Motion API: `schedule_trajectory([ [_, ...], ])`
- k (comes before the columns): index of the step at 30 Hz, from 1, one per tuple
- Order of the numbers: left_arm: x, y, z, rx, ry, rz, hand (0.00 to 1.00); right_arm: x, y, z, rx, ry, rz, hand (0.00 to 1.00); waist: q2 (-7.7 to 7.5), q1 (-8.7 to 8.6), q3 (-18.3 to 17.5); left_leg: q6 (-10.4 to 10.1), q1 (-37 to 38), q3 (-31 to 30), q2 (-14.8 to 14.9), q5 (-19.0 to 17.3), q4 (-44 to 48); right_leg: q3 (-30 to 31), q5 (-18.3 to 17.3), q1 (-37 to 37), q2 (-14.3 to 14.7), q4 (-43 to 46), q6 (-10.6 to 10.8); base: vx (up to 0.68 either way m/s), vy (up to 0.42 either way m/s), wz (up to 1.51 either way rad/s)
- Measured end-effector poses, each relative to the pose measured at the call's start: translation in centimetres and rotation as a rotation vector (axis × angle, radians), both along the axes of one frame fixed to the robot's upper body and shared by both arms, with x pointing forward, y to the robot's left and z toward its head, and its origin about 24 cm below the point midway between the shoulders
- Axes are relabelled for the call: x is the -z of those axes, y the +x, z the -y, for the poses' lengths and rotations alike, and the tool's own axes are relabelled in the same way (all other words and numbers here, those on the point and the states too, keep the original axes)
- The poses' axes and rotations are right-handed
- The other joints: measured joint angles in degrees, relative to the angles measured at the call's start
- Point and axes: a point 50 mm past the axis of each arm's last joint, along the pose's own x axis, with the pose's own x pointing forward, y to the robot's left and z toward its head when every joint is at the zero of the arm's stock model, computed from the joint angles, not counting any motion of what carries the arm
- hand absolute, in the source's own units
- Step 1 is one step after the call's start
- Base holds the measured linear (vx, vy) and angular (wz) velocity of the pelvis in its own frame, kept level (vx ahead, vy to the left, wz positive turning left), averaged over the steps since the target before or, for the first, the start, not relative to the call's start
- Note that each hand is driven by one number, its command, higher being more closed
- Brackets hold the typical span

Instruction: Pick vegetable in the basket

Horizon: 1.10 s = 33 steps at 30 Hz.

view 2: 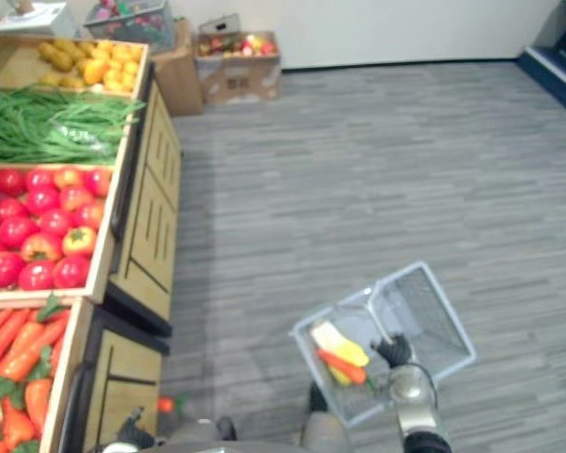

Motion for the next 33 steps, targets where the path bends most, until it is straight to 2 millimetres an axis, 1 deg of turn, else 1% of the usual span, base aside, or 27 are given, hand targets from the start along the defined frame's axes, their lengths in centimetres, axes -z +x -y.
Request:
schedule_trajectory([
  [2,0.0,-0.1,-0.1,-0.004,0.001,-0.002,0.00,-0.1,0.0,0.0,0.000,-0.002,0.004,1.00,1.01,-0.01,0.30,-1.48,0.02,-0.08,2.57,-1.57,2.14,-1.00,-2.58,0.03,1.81,2.80,-1.32,0.11,-0.165,0.00],
  [3,0.0,-0.3,-0.3,-0.007,0.005,-0.004,0.00,-0.3,0.0,-0.1,-0.005,-0.003,0.018,1.00,1.95,-0.02,0.42,-2.26,-1.21,-1.39,5.01,-1.98,8.43,-2.87,-5.84,-0.22,2.67,6.39,-2.32,0.18,-0.244,0.29],
  [4,-0.1,-0.1,-0.5,-0.009,0.009,0.004,0.00,-0.3,-0.3,0.1,0.006,-0.001,0.018,1.00,1.75,-0.07,0.63,-2.45,-7.00,-4.99,7.03,0.43,21.15,-4.27,-8.22,0.56,3.25,8.17,-2.18,0.26,-0.317,0.30],
  [5,-0.1,-0.2,-0.5,-0.015,0.009,0.004,0.00,-0.6,-0.3,0.3,0.007,-0.008,0.031,1.00,1.66,0.88,1.01,-0.75,-11.18,-7.24,7.76,6.91,30.31,-3.88,-8.89,3.12,3.44,7.22,-3.13,0.23,-0.279,0.22],
  [6,-0.1,-0.2,-0.5,-0.017,0.008,0.002,0.00,-0.8,-0.1,0.3,0.006,-0.009,0.041,1.00,1.62,1.18,1.36,-1.15,-13.27,-8.41,7.49,9.02,33.18,-3.64,-8.99,4.27,3.27,6.50,-3.23,0.23,-0.240,-0.05],
  [7,0.0,-0.6,-0.2,-0.019,-0.001,-0.006,0.00,-1.0,0.1,0.4,0.005,-0.017,0.050,1.00,1.10,1.65,1.61,-1.70,-15.14,-9.61,5.82,6.21,33.87,-3.19,-9.03,5.53,2.71,5.01,-3.34,0.18,-0.126,-0.07],
  [8,0.1,-0.7,0.2,-0.018,-0.015,-0.012,0.00,-1.2,0.4,0.6,0.004,-0.022,0.059,1.00,1.71,1.82,1.43,-1.68,-16.96,-9.19,4.02,4.19,30.67,-2.99,-9.04,6.37,2.23,3.77,-3.45,0.22,-0.098,-0.13],
  [10,0.3,-1.2,0.6,-0.019,-0.028,-0.022,0.00,-1.6,0.9,0.8,0.003,-0.031,0.073,1.00,2.62,2.24,1.50,-1.53,-18.01,-8.22,1.80,4.06,22.56,-2.30,-8.85,7.02,2.09,2.39,-3.75,0.19,-0.013,-0.21],
  [11,0.4,-1.8,0.8,-0.022,-0.036,-0.038,0.00,-1.8,1.3,0.8,-0.004,-0.032,0.082,1.00,3.21,2.98,1.45,-1.15,-18.06,-6.85,0.60,5.19,14.41,-1.59,-8.89,7.21,2.22,1.52,-3.72,0.28,0.052,-0.40],
  [12,0.5,-2.2,1.0,-0.022,-0.044,-0.050,0.00,-1.9,1.4,0.7,-0.006,-0.032,0.085,1.00,3.73,3.43,1.24,-1.43,-17.89,-6.23,-0.32,8.22,5.88,-1.08,-8.83,7.90,2.66,0.59,-3.36,0.28,0.052,-0.38],
  [13,0.6,-2.6,1.1,-0.012,-0.045,-0.062,0.00,-1.9,1.5,0.7,-0.006,-0.033,0.085,1.00,4.03,3.48,1.20,-1.30,-17.82,-6.24,-0.60,9.89,2.63,-0.96,-8.74,8.31,2.95,0.22,-2.80,0.26,0.070,-0.30],
  [15,0.7,-3.5,1.3,0.007,-0.043,-0.092,0.00,-1.8,1.5,0.7,-0.011,-0.033,0.081,1.00,5.04,3.83,0.97,-0.39,-16.61,-6.38,-0.34,14.32,-3.92,0.38,-10.56,9.56,4.36,0.63,-1.48,0.36,0.121,-0.44],
  [16,0.8,-3.7,1.3,0.003,-0.042,-0.106,0.00,-1.6,1.5,0.4,-0.011,-0.025,0.075,1.00,4.88,4.78,0.74,3.10,-15.27,-5.84,-0.82,16.92,-3.61,2.03,-12.40,9.94,3.82,2.33,-0.43,0.46,0.158,-0.47],
  [17,0.8,-3.6,1.2,0.003,-0.039,-0.105,0.00,-1.5,1.4,0.2,-0.012,-0.019,0.069,1.00,3.75,4.75,0.53,3.67,-14.95,-5.41,-1.77,16.14,-3.43,2.26,-13.14,9.91,2.79,2.98,0.00,0.46,0.158,-0.22],
  [18,0.8,-3.3,1.2,0.006,-0.040,-0.098,0.00,-1.4,1.4,-0.1,-0.017,-0.012,0.068,1.00,2.10,4.44,0.08,4.75,-14.60,-5.07,-3.57,14.53,-3.23,2.19,-14.51,9.65,0.91,4.81,1.11,0.36,0.136,0.06],
  [19,0.8,-2.8,1.5,0.010,-0.045,-0.087,0.00,-1.3,1.3,-0.1,-0.015,-0.010,0.067,1.00,1.45,4.52,-0.03,5.21,-14.15,-4.80,-4.45,13.32,-3.00,2.30,-15.17,8.40,-0.05,8.28,1.71,0.33,0.133,0.05],
  [21,0.7,-2.7,1.3,0.008,-0.041,-0.083,0.00,-1.1,1.3,-0.5,-0.015,0.004,0.067,1.00,0.91,4.63,0.04,6.22,-11.22,-4.07,-5.37,11.95,-3.55,2.46,-15.56,4.77,-1.13,19.75,2.60,0.29,0.127,-0.01],
  [22,0.6,-2.9,0.8,0.005,-0.028,-0.088,0.00,-0.9,1.2,-1.1,-0.016,0.023,0.063,1.00,0.10,4.41,-0.03,6.91,-8.70,-3.92,-6.41,11.07,-3.80,2.58,-14.36,2.77,-2.29,27.94,4.69,0.36,0.139,0.18],
  [23,0.5,-2.9,0.5,0.000,-0.018,-0.082,0.00,-0.6,1.2,-1.7,-0.022,0.039,0.060,1.00,-0.57,3.77,-0.21,7.52,-6.90,-4.47,-6.99,9.88,-3.47,2.90,-11.52,0.86,-3.07,34.48,9.13,0.36,0.125,0.30],
  [24,0.4,-2.8,0.3,-0.001,-0.013,-0.074,0.00,-0.6,1.2,-2.1,-0.028,0.046,0.060,1.00,-0.81,3.40,-0.26,7.72,-6.14,-5.10,-7.16,9.36,-3.37,2.97,-9.35,0.17,-3.16,37.39,10.68,0.36,0.081,0.55],
  [25,0.2,-2.4,0.1,0.002,-0.004,-0.057,0.00,-0.4,1.2,-2.5,-0.038,0.054,0.059,1.00,-1.15,2.80,-0.32,8.08,-4.55,-7.01,-7.24,8.87,-3.85,2.91,-4.16,-1.34,-2.99,42.24,11.43,0.34,0.028,0.69],
  [26,0.0,-2.0,-0.2,0.006,0.007,-0.039,0.00,-0.4,1.2,-2.8,-0.038,0.063,0.059,1.00,-1.50,2.65,-0.28,8.34,-2.85,-8.22,-6.94,8.60,-4.33,2.31,-2.99,-2.62,-3.40,46.42,10.65,0.33,0.008,0.67],
  [27,-0.1,-1.9,-0.3,0.008,0.010,-0.035,0.00,-0.4,1.3,-2.8,-0.039,0.064,0.061,1.00,-1.66,2.83,-0.36,8.35,-2.13,-8.95,-6.92,8.60,-4.55,1.18,-4.35,-2.98,-3.88,47.38,8.82,0.35,-0.031,0.60],
  [28,-0.1,-1.8,-0.3,0.011,0.012,-0.032,0.00,-0.6,1.6,-2.8,-0.040,0.063,0.073,1.00,-1.55,2.89,-0.29,8.33,0.07,-10.39,-6.40,8.61,-5.42,-1.75,-8.94,-3.07,-5.05,46.62,6.35,0.26,-0.037,0.44],
  [29,-0.1,-1.8,-0.4,0.009,0.013,-0.031,0.00,-0.7,1.8,-2.8,-0.040,0.063,0.078,1.00,-1.45,2.87,-0.26,8.32,0.78,-11.04,-6.11,8.61,-5.76,-2.75,-10.42,-3.09,-5.42,45.54,5.59,0.27,-0.062,0.50],
  [31,-0.2,-1.7,-0.7,-0.008,0.021,-0.026,0.00,-0.8,2.1,-2.9,-0.043,0.064,0.086,1.00,-1.38,2.87,-0.35,8.29,1.63,-12.62,-5.15,8.63,-5.81,-3.41,-12.25,-2.96,-5.87,38.77,2.96,0.18,-0.103,0.47],
  [33,-0.2,-1.9,-0.8,-0.022,0.030,-0.030,0.00,-1.1,2.7,-2.9,-0.043,0.066,0.097,1.00,-1.46,2.92,-0.39,6.63,1.44,-14.53,-3.73,8.26,-5.79,0.24,-12.18,-2.99,-5.94,25.62,3.01,0.17,-0.191,0.52],
])
